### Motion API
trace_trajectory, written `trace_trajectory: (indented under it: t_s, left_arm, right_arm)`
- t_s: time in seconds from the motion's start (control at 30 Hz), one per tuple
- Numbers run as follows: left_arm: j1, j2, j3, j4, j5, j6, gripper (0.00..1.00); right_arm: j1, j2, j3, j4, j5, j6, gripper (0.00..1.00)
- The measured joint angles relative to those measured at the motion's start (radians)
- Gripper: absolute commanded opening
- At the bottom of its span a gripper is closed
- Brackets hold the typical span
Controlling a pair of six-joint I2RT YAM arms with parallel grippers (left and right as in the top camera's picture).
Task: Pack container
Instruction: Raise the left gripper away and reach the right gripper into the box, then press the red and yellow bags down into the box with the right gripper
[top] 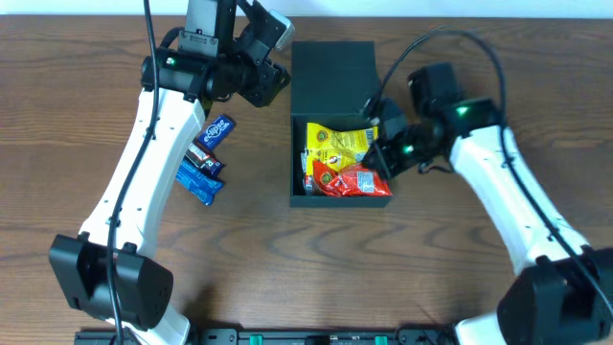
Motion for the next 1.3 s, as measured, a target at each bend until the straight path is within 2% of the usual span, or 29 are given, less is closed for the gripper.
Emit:
trace_trajectory:
  t_s: [0.3,0.57,0.83,1.0,1.3]
  left_arm:
    - [0.001,0.000,0.000,0.000,0.003,0.000,0.54]
    - [0.001,0.000,0.000,-0.001,0.003,0.000,0.54]
    - [0.001,0.000,0.000,-0.003,0.003,0.000,0.54]
    - [0.001,0.000,0.000,-0.003,0.003,0.000,0.54]
    - [0.001,0.000,0.000,0.000,0.002,0.000,0.54]
  right_arm:
    - [0.027,0.035,-0.138,0.100,0.052,0.066,0.01]
    - [0.043,0.164,-0.144,0.130,0.071,0.071,0.02]
    - [0.048,0.181,-0.127,0.094,0.076,0.075,0.01]
    - [0.050,0.157,-0.069,0.029,0.088,0.074,0.02]
    - [0.050,-0.004,-0.009,0.039,0.128,0.060,0.02]
